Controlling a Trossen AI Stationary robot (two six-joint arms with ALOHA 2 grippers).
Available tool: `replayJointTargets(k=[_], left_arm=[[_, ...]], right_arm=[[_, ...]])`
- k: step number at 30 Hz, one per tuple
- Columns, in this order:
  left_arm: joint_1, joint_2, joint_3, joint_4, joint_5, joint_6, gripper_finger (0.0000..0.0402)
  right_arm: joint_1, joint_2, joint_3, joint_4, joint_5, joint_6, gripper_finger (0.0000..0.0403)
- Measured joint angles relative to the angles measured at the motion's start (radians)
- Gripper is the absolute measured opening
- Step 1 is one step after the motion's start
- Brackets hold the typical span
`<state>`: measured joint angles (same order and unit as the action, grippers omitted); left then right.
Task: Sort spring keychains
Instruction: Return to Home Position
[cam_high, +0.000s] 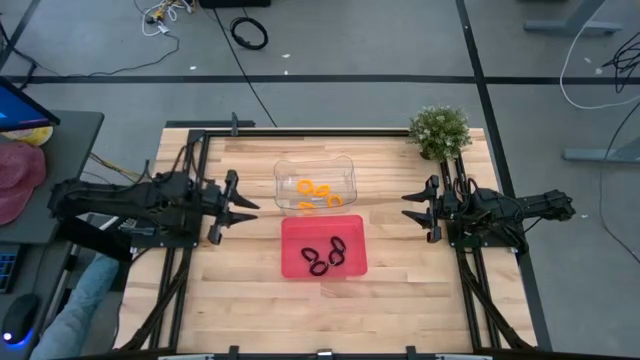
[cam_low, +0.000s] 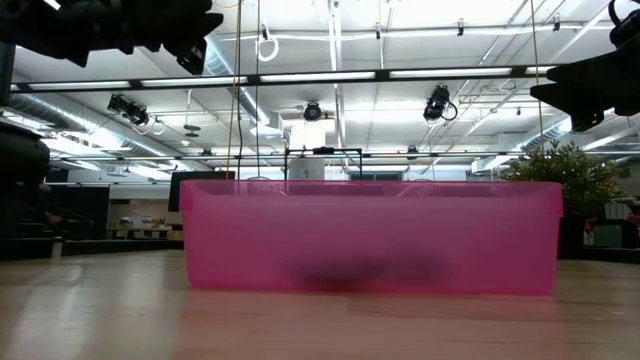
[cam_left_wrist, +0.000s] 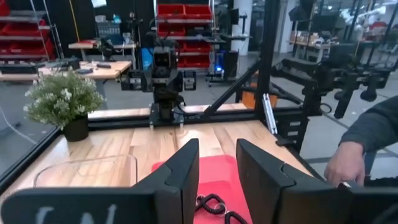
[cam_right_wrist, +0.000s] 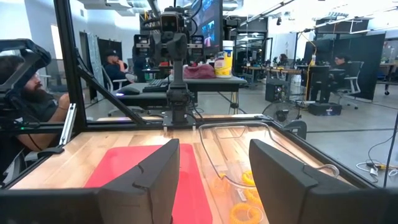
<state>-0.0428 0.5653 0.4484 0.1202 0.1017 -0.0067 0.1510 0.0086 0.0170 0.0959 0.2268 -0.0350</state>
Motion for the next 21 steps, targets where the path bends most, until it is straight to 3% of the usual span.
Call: replayJointTargets(k=[21], left_arm=[[-0.047, -0.173, 0.000, -0.061, -0.002, 0.026, 0.0112]], right_arm=[[0.000, 0.000, 0.000, 0.000, 0.000, 0.000, 0.0198]])
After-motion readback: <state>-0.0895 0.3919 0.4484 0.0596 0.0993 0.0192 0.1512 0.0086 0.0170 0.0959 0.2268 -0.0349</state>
